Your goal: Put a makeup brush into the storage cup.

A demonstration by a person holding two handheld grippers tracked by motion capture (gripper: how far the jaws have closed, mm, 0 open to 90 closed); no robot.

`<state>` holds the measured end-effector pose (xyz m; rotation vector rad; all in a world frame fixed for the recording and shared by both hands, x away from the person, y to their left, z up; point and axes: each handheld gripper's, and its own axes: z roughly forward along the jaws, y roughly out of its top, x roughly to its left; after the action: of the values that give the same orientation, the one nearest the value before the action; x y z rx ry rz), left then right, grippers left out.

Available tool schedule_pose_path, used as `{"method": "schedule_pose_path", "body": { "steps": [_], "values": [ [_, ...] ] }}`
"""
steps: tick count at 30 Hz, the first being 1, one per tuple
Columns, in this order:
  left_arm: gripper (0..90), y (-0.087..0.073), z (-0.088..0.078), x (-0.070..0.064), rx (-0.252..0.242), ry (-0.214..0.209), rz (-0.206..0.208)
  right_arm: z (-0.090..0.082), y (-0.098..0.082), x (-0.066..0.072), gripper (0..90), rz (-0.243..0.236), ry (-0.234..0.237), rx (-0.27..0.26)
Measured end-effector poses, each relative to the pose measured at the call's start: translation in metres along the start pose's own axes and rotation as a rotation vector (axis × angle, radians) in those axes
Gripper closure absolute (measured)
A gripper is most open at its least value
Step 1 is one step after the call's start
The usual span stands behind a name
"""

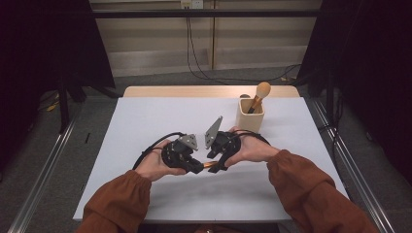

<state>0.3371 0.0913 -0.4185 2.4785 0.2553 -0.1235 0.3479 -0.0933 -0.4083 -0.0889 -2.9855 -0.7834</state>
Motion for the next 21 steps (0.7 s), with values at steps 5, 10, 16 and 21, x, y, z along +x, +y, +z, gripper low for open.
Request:
{"method": "schedule_pose_path", "body": {
  "steps": [5, 10, 16, 21],
  "values": [
    [74.7, -0.001, -0.001, 0.000, 0.003, -0.003, 0.000, 0.000, -0.003, -0.001, 29.8, 0.019, -0.016, -0.015],
    [74.7, -0.003, -0.003, 0.001, -0.003, -0.002, -0.010, -0.002, -0.006, -0.002, 16.8, 0.052, -0.044, -0.014],
    [74.7, -0.008, -0.007, 0.002, -0.019, -0.002, -0.027, -0.009, -0.013, -0.002, 13.0, 0.076, -0.060, -0.039],
    [74.7, -0.013, -0.010, -0.001, -0.027, 0.003, -0.024, -0.014, -0.023, -0.003, 10.9, 0.099, -0.070, -0.057]
  ]
}}
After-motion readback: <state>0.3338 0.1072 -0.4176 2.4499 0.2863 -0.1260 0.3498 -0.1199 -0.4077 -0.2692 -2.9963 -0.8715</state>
